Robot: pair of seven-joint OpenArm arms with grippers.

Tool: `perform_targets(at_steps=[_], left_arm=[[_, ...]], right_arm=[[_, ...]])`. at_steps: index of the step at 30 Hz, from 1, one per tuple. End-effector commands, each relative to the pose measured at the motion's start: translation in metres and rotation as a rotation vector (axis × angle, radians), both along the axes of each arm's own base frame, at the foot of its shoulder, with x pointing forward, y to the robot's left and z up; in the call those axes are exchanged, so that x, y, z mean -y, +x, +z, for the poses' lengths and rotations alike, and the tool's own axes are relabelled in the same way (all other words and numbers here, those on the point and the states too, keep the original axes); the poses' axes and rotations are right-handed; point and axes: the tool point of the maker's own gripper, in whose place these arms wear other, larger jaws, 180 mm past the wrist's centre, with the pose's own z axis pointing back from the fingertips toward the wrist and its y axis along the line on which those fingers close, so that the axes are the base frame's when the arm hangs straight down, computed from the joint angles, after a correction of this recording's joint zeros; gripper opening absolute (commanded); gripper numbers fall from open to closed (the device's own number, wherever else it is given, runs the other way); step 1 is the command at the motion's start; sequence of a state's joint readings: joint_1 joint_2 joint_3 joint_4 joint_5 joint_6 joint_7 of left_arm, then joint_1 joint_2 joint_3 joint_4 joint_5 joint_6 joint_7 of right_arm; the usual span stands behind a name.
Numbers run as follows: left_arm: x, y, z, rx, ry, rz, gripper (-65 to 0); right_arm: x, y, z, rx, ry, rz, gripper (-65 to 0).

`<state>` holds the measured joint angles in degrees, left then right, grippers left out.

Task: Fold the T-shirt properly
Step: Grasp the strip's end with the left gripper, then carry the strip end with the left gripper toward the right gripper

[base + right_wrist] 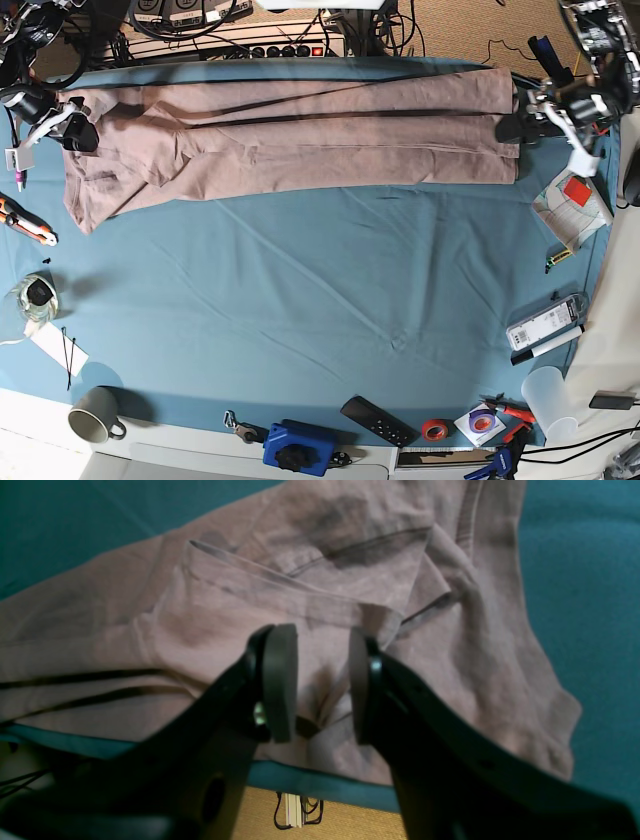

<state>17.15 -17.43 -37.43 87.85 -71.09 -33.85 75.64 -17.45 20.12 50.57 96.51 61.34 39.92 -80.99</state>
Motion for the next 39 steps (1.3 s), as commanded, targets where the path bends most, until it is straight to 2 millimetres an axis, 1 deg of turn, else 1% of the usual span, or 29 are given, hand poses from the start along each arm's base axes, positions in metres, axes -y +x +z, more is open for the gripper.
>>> perform_targets(at_steps=[1,3,5,7,9,13,16,18,20,23,24,25,26,27,28,29,34,36,39], left_arm=[[0.006,-0.001,-0.004,-0.008,0.033,-0.039,-33.1],[0.019,-0.006,-0.023,-0.048,0.095,-0.089,-33.1],[0.03,-0.006,-0.035,-0.063,0.129,-0.104,-33.1],[0.039,-0.003,-0.037,-0.086,0.112,-0.088,-33.1],[0.043,0.001,-0.036,-0.081,0.102,-0.086,-33.1],[0.038,0.002,-0.035,-0.082,0.112,-0.088,-33.1],[0.033,-0.006,-0.037,-0.118,0.123,-0.103,-35.2],[0.03,-0.015,-0.039,-0.16,0.128,-0.123,-37.0],[0.027,-0.021,-0.038,-0.186,0.116,-0.131,-36.9],[0.024,-0.021,-0.031,-0.18,0.08,-0.113,-37.0],[0.023,-0.019,-0.029,-0.17,0.069,-0.103,-37.8],[0.023,-0.018,-0.027,-0.164,0.061,-0.099,-41.4],[0.024,-0.018,-0.027,-0.163,0.059,-0.099,-47.0],[0.024,-0.018,-0.027,-0.166,0.057,-0.099,-54.5],[0.024,-0.018,-0.028,-0.175,0.054,-0.09,-63.5],[0.024,-0.017,-0.028,-0.181,0.05,-0.081,-65.0],[0.024,-0.01,-0.023,-0.173,0.049,-0.083,-65.0],[0.026,0.001,-0.012,-0.131,0.047,-0.082,-65.0],[0.033,0.016,0.014,-0.022,0.05,-0.112,-65.0]], right_arm=[[0.006,0.008,0.015,0.046,-0.03,0.008,-46.7],[0.006,0.008,0.015,0.045,-0.03,0.008,-46.7],[0.006,0.008,0.015,0.045,-0.031,0.008,-46.7],[0.006,0.008,0.015,0.045,-0.031,0.008,-46.7],[0.006,0.008,0.015,0.045,-0.031,0.008,-46.7],[0.006,0.008,0.015,0.045,-0.031,0.008,-46.7],[0.006,0.008,0.015,0.046,-0.031,0.007,-46.7],[0.007,0.01,0.017,0.06,-0.03,0.004,-46.7],[0.007,0.012,0.019,0.073,-0.031,0.0,-46.7],[0.007,0.014,0.02,0.085,-0.03,-0.003,-46.7],[0.008,0.014,0.021,0.09,-0.03,-0.004,-46.7],[0.008,0.015,0.022,0.094,-0.03,-0.005,-46.7],[0.008,0.015,0.022,0.093,-0.03,-0.005,-46.7],[0.008,0.015,0.022,0.093,-0.03,-0.005,-46.7],[0.008,0.015,0.022,0.093,-0.03,-0.005,-46.7],[0.008,0.015,0.022,0.093,-0.03,-0.005,-46.7],[0.008,0.016,0.023,0.1,-0.03,-0.007,-46.7],[0.008,0.016,0.023,0.106,-0.029,-0.009,-46.7],[0.008,0.017,0.024,0.112,-0.029,-0.011,-46.7]])
